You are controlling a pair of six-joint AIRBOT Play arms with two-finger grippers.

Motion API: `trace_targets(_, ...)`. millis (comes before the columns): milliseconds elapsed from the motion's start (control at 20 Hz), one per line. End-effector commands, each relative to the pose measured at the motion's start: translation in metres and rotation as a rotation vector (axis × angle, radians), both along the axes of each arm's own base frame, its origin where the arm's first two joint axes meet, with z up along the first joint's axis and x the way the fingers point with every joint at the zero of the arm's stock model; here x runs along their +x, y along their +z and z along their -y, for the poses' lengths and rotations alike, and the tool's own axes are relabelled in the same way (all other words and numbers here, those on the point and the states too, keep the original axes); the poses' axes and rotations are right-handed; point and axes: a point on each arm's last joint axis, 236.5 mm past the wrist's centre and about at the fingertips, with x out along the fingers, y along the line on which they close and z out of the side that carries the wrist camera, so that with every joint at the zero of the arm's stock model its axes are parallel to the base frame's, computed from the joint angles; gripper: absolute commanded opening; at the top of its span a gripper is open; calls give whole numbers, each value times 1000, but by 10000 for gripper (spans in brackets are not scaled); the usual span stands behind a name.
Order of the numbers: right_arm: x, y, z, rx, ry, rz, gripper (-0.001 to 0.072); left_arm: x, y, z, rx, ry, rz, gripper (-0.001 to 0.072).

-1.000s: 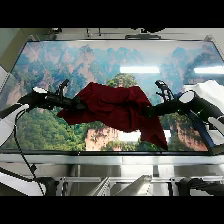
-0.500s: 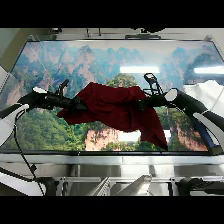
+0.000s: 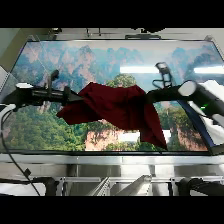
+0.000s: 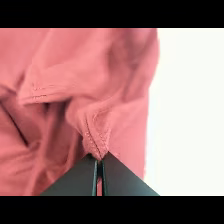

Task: Fold the shirts.

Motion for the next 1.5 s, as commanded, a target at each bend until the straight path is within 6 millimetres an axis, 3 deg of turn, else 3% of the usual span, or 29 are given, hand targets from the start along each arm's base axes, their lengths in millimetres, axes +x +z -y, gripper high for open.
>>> trace_targets(0,-14,142,60,79,-167,238,15,-30,142,-11,-238,-35,242,18)
trace_targets(50,-26,193,86,102,-246,349,15,-40,189,-17,-290,-31,350,18)
trace_targets(150,-71,292,134,104,-389,595,15,-70,295,-32,-408,21,620,19)
trace_targets(200,-99,330,151,81,-444,705,15,-94,350,-39,-465,43,769,19)
trace_targets(300,-158,391,174,15,-560,905,15,-155,434,-47,-522,60,1035,19)
trace_targets(400,-204,426,180,-44,-641,1050,16,-198,477,-45,-453,109,1193,19)
trace_targets(500,-234,451,166,-28,-643,1164,16,-218,501,-41,-332,203,1322,20)
trace_targets(650,-257,475,155,10,-621,1277,16,-230,510,-31,-242,243,1392,20)
trace_targets(700,-254,475,153,25,-612,1272,16,-223,505,-33,-214,245,1376,20)
trace_targets(800,-220,454,141,155,-543,1142,16,-188,477,-44,-92,269,1288,20)
trace_targets(900,-160,410,121,288,-395,928,16,-139,432,-59,41,275,1149,20)
trace_targets(1000,-101,361,124,409,-341,746,16,-82,383,-63,107,255,1032,21)
trace_targets(1100,-47,298,147,483,-397,563,15,-16,312,-60,163,238,882,21)
trace_targets(1200,1,221,164,514,-452,386,16,50,230,-53,192,228,747,21)
trace_targets(1350,65,94,156,482,-459,180,32,125,112,-52,195,193,570,15)
trace_targets(1400,85,56,151,464,-466,153,193,143,78,-54,181,175,509,165)
trace_targets(1450,99,27,148,450,-473,135,403,154,53,-57,153,163,442,490)
